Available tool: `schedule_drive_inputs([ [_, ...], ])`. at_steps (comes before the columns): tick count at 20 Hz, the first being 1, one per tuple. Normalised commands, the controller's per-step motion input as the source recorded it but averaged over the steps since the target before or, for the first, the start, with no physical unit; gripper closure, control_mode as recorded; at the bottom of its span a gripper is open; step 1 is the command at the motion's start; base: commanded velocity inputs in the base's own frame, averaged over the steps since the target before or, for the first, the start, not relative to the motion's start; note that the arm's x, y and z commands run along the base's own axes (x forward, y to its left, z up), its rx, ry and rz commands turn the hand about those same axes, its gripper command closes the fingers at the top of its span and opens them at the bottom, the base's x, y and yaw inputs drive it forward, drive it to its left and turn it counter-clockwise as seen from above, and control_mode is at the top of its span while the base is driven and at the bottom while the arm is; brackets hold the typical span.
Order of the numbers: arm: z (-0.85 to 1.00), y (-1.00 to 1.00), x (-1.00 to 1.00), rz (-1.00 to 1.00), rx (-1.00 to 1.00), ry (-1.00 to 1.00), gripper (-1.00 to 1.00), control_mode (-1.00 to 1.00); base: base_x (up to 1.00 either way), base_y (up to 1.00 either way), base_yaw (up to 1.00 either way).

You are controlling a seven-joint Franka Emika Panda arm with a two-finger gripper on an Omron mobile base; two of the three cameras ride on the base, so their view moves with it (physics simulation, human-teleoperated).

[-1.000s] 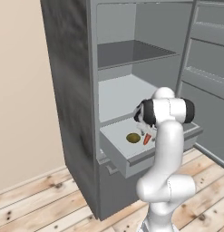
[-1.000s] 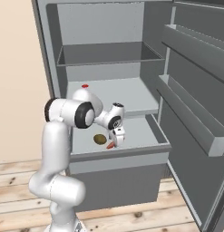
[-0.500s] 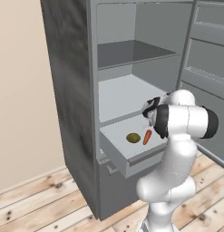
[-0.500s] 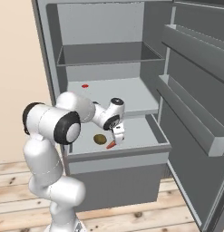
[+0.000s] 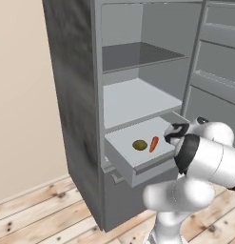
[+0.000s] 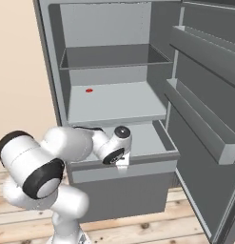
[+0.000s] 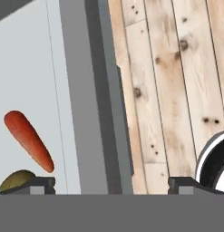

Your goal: Place the potato and carrot inside the fridge drawer. Close the drawer after placing the vegetables.

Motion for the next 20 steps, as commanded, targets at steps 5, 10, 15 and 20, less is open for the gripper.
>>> schedule_drive_inputs([
  [5, -0.12, -0.38, -0.97, -0.20, 0.07, -0.01, -1.00, -1.00, 0.00, 0.00, 0.00],
  [10, -0.42, -0.09, -0.24, -0.06, 0.01, 0.00, -1.00, -1.00, 0.00, 0.00, 0.00],
  [15, -0.58, -0.03, 0.26, 0.01, 0.07, -0.02, -1.00, -1.00, 0.00, 0.00, 0.00],
  [20, -0.52, 0.00, 0.70, 0.06, 0.12, -0.02, -1.00, -1.00, 0.00, 0.00, 0.00],
])
